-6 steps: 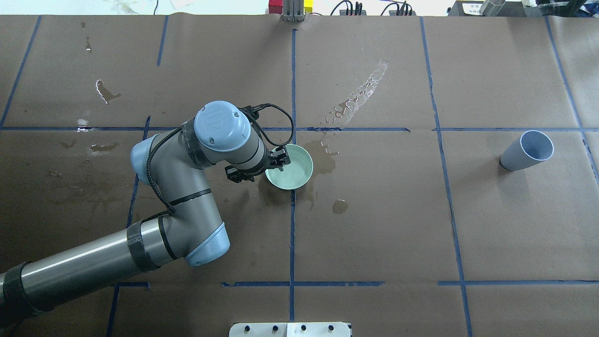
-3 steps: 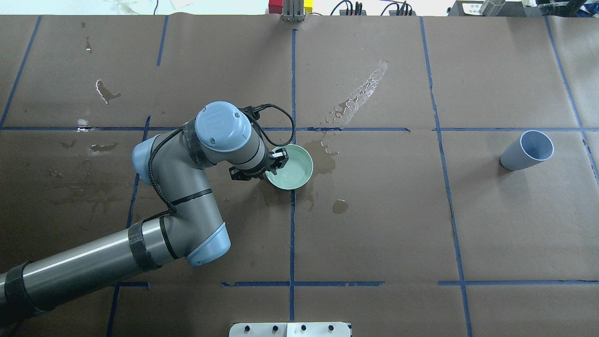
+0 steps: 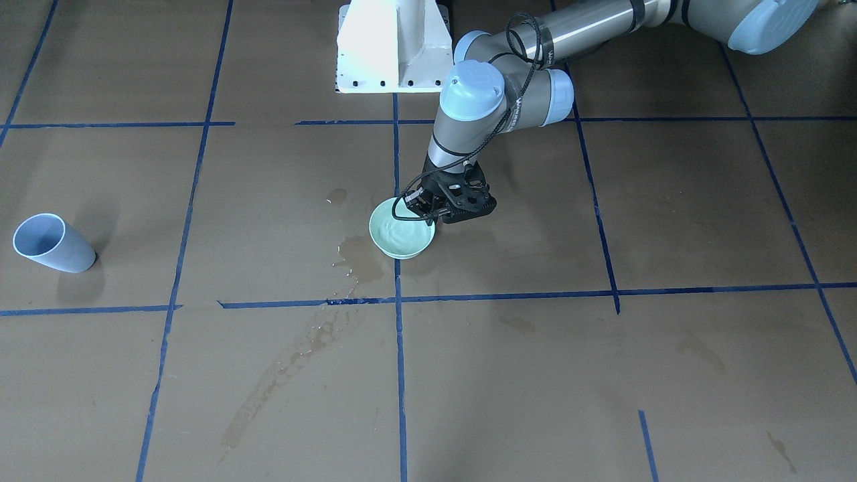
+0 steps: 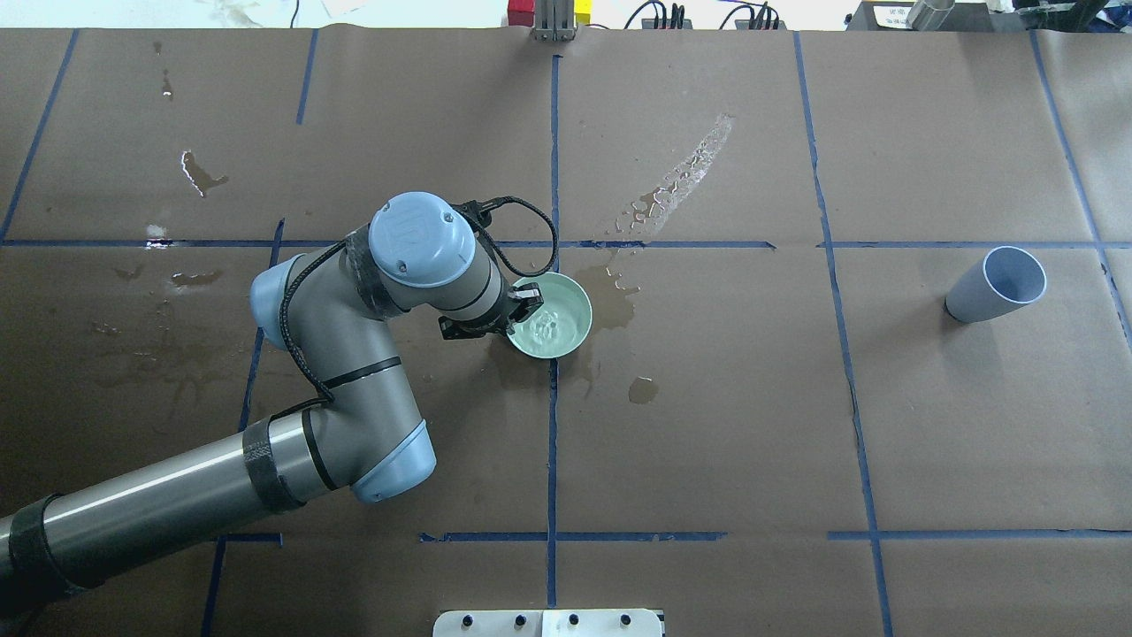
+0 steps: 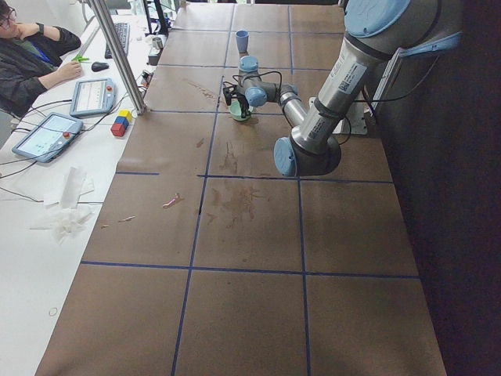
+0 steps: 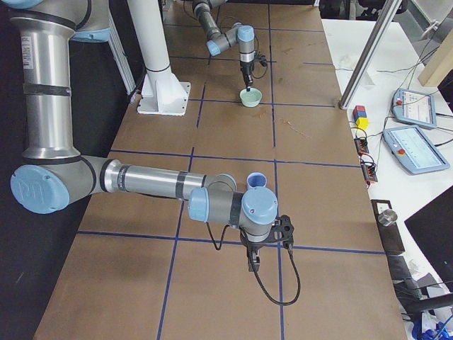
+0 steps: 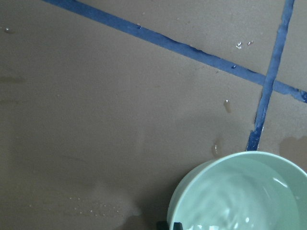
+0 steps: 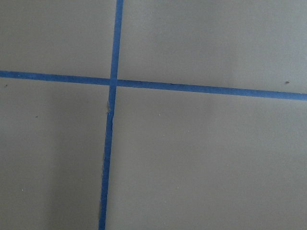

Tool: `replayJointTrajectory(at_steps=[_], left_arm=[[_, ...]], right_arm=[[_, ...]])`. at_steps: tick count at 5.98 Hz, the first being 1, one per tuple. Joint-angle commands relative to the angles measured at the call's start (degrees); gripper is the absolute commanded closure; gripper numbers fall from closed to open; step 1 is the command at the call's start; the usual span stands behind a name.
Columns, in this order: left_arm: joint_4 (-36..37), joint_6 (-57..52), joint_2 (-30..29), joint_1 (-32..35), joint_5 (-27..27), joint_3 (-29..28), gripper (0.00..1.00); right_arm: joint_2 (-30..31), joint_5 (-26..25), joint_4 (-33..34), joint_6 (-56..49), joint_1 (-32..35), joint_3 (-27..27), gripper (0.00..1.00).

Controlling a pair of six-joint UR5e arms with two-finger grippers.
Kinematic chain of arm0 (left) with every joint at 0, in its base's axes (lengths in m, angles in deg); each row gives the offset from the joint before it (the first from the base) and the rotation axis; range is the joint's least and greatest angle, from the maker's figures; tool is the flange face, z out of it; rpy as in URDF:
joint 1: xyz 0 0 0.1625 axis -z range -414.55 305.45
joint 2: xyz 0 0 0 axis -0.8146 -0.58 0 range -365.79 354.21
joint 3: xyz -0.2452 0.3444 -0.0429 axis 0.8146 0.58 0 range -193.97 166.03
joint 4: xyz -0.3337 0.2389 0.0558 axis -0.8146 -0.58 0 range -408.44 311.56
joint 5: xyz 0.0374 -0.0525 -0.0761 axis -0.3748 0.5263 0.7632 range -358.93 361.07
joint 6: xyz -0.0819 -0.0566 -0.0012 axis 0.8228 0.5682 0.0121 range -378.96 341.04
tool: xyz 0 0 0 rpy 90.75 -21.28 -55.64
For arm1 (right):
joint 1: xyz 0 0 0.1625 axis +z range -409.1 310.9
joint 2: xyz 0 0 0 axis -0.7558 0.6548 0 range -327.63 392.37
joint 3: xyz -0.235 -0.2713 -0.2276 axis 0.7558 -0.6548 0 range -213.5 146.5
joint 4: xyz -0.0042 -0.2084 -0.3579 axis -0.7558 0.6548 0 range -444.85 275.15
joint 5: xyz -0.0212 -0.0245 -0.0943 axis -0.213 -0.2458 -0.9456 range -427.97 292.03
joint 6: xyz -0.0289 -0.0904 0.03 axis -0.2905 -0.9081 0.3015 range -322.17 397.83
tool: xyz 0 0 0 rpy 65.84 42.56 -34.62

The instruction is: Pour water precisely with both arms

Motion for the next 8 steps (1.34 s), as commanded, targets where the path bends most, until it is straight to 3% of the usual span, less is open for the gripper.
replayJointTrajectory(at_steps=[1, 2, 4, 6, 7, 8], left_arm=[[0.0, -0.4, 0.3, 2.1, 1.3, 2.2, 1.00], [0.1, -1.5, 0.9, 5.4, 7.1, 3.6, 1.00], [0.2, -10.1, 10.9, 8.8, 9.6, 14.1, 1.00], [-1.8, -20.4, 22.2, 16.3, 15.4, 19.4, 1.00], [-9.9, -25.3, 29.7, 20.1, 17.5, 18.8, 1.00], [-13.4, -33.0, 34.8, 25.5, 23.0, 17.3, 1.00]], right_arm=[[0.0, 0.0, 0.0, 0.0, 0.0, 0.0, 0.00], [0.0, 0.0, 0.0, 0.1, 0.0, 0.0, 0.00], [0.3, 0.0, -0.3, 0.0, 0.0, 0.0, 0.00], [0.8, 0.1, -0.7, 0.0, 0.0, 0.2, 0.00], [1.1, 0.0, -1.9, 0.2, 0.0, 0.1, 0.00], [1.2, 0.1, -2.0, 0.2, 0.0, 0.1, 0.00]])
